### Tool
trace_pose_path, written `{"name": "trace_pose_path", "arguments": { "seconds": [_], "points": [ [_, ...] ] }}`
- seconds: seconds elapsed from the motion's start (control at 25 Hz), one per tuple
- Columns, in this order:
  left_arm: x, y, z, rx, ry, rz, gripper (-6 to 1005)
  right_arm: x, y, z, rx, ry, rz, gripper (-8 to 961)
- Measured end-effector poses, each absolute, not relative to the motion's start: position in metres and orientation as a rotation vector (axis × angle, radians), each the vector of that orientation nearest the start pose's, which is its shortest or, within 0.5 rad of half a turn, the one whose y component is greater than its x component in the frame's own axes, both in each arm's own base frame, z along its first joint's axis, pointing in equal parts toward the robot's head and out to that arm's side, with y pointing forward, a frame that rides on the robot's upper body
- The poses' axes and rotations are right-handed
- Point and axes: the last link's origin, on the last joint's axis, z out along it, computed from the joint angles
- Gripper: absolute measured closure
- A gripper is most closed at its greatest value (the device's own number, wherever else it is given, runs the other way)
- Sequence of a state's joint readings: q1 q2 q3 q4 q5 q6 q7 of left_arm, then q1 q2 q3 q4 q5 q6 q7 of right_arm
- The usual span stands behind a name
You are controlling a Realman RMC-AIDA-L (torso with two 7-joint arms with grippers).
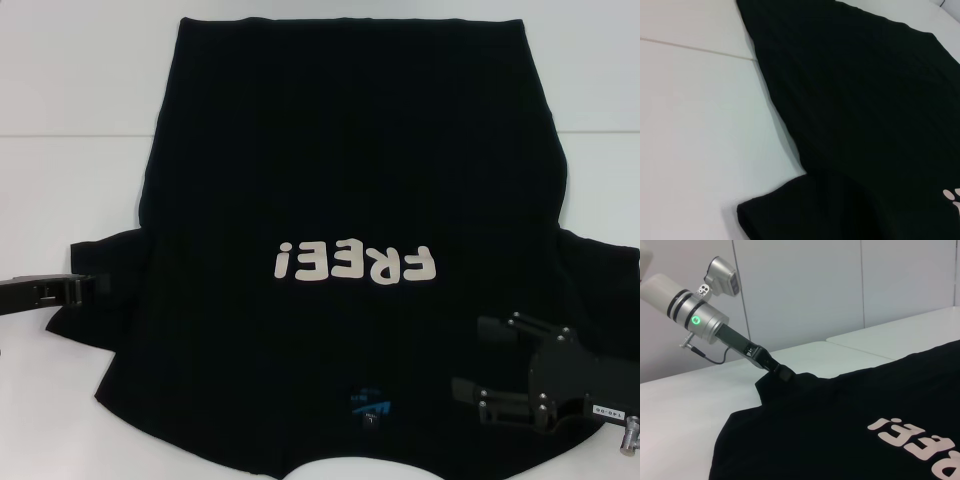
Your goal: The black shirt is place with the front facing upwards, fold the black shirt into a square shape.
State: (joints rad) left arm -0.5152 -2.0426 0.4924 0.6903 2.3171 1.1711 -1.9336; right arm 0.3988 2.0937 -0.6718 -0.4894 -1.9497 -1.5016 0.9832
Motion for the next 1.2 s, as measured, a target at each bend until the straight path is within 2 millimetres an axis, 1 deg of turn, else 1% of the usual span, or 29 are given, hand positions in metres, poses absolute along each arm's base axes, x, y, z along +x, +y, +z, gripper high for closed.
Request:
{"name": "trace_pose_path", "arguments": {
  "seconds": [0.08,0.2,0.32,0.48,0.56,0.64,1.0,1.08,1.16,1.2],
  "points": [
    [-0.354,0.353,0.043,-2.095,-1.381,-0.361,979,0.307,0.281,-0.030,-2.648,0.463,0.684,38],
    [-0.355,0.353,0.046,-2.077,-1.396,-0.365,978,0.307,0.281,-0.030,-2.649,0.463,0.685,38],
    [-0.357,0.355,0.055,-2.033,-1.422,-0.363,977,0.307,0.281,-0.030,-2.649,0.462,0.686,38],
    [-0.360,0.358,0.073,-1.966,-1.447,-0.334,976,0.307,0.280,-0.030,-2.650,0.463,0.688,38],
    [-0.359,0.361,0.082,-1.938,-1.449,-0.324,975,0.307,0.280,-0.030,-2.650,0.463,0.689,38],
    [-0.358,0.363,0.087,-1.928,-1.452,-0.315,974,0.307,0.280,-0.030,-2.651,0.463,0.689,38],
    [-0.346,0.372,0.088,-1.951,-1.476,-0.316,971,0.307,0.279,-0.031,-2.653,0.466,0.691,38],
    [-0.343,0.373,0.088,-1.949,-1.502,-0.329,971,0.307,0.279,-0.032,-2.654,0.471,0.693,38],
    [-0.330,0.378,0.088,-1.935,-1.609,-0.382,970,0.307,0.279,-0.032,-2.653,0.474,0.691,38],
    [-0.327,0.379,0.089,-1.936,-1.633,-0.394,970,0.307,0.279,-0.032,-2.653,0.473,0.690,38]
  ]
}}
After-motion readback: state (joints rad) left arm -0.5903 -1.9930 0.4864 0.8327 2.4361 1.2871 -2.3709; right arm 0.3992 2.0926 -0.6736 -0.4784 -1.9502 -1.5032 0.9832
